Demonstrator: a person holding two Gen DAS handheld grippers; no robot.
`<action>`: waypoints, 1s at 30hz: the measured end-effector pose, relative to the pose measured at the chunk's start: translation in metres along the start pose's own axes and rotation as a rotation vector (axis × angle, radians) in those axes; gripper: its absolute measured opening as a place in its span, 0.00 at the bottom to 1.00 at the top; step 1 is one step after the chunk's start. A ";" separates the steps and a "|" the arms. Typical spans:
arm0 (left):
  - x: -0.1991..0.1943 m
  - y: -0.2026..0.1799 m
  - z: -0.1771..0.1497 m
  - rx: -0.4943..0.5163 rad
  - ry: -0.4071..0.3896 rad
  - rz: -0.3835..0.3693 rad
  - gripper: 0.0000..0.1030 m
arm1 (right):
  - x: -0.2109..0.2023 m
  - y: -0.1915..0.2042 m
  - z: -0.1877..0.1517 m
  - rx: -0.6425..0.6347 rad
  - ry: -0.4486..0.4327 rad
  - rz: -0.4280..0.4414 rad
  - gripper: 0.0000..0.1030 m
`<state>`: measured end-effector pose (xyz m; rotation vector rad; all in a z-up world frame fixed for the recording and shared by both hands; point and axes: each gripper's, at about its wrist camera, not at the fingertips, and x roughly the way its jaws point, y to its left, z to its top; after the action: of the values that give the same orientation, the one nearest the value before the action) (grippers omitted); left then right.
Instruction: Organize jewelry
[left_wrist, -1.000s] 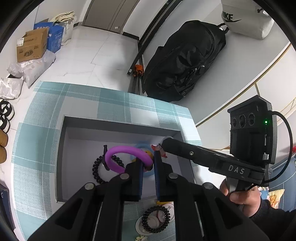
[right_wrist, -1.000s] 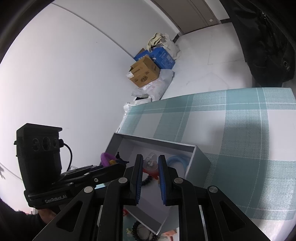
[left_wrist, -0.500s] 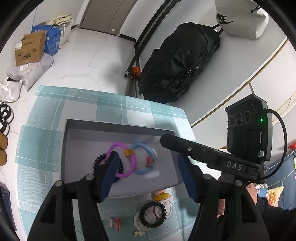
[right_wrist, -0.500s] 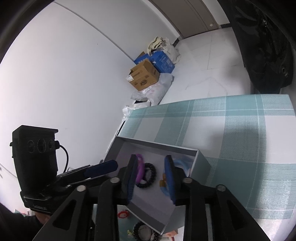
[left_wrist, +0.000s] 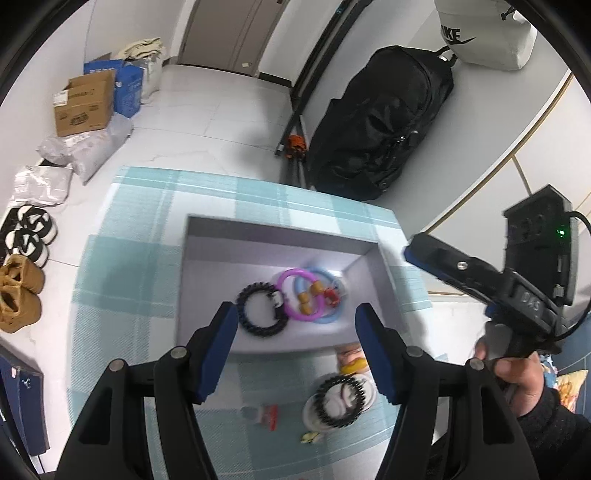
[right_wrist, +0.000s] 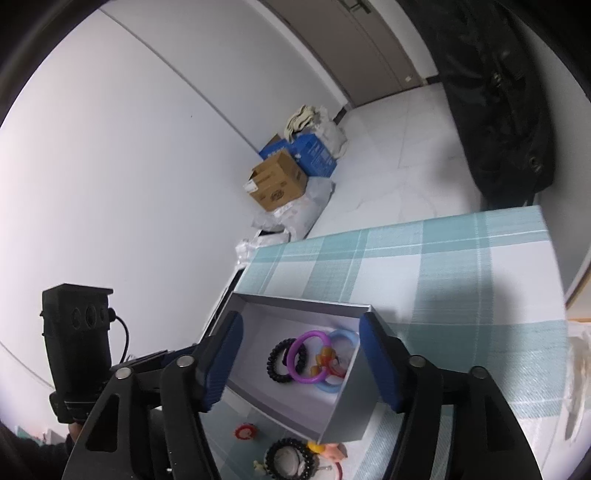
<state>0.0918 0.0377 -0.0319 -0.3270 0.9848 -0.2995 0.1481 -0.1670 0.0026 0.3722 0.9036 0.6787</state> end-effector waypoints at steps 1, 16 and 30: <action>-0.003 0.001 -0.003 -0.001 -0.007 0.007 0.59 | -0.002 0.001 -0.001 -0.004 -0.005 -0.010 0.69; -0.021 0.010 -0.037 0.001 -0.033 0.132 0.61 | -0.033 0.036 -0.048 -0.148 -0.025 -0.196 0.99; -0.006 0.001 -0.064 0.021 0.091 0.167 0.66 | -0.028 0.036 -0.094 -0.129 0.095 -0.306 1.00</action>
<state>0.0343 0.0321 -0.0607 -0.2113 1.0911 -0.1741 0.0453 -0.1580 -0.0150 0.0831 0.9761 0.4717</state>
